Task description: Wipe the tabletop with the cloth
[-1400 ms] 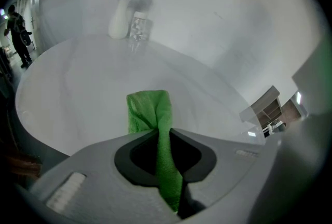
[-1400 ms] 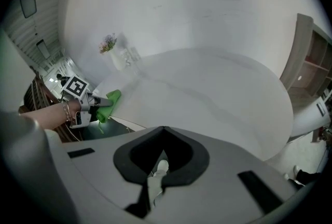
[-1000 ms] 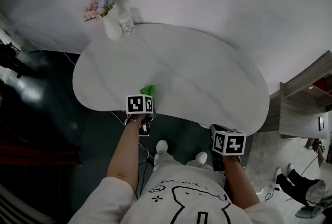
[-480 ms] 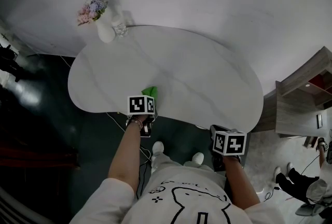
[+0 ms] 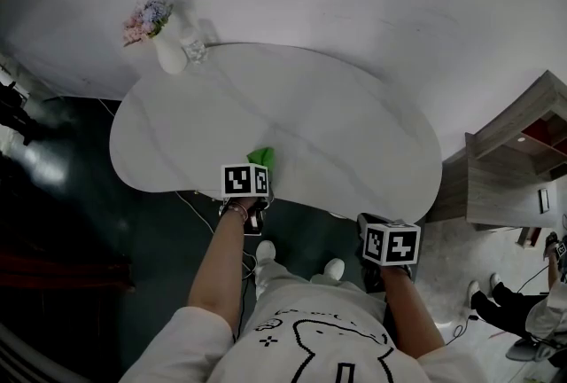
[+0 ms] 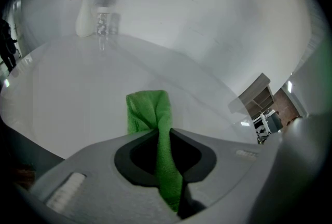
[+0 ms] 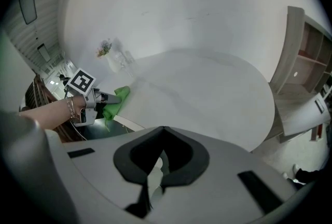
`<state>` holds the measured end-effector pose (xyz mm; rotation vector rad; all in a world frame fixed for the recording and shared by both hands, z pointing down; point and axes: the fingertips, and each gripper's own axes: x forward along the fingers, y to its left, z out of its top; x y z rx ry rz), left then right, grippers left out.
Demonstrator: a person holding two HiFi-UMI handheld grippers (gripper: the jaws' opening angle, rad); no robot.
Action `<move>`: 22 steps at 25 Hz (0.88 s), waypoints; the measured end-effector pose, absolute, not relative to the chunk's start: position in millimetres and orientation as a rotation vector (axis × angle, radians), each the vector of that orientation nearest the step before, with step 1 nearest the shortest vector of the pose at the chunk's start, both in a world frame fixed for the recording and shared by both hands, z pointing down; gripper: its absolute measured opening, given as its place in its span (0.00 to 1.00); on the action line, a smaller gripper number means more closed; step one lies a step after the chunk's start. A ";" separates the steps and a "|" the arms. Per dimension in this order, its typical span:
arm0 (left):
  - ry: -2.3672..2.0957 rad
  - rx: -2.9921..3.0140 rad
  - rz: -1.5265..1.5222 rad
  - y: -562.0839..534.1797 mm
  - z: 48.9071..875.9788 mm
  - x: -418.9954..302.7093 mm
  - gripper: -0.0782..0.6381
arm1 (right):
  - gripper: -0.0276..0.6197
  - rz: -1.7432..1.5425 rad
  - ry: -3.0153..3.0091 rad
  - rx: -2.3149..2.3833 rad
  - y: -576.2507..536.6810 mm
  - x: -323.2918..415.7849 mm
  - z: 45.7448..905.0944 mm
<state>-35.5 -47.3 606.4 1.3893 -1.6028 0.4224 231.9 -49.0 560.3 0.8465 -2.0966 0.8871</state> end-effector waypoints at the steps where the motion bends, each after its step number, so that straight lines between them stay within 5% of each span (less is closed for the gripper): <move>1: -1.600 1.395 0.422 -49.1 606.5 -31.2 0.18 | 0.04 0.884 -2.096 0.855 -50.5 235.5 559.5; 22: -1.458 1.523 0.500 -75.5 607.7 65.9 0.18 | 0.04 0.910 -2.095 0.893 -51.1 283.9 562.1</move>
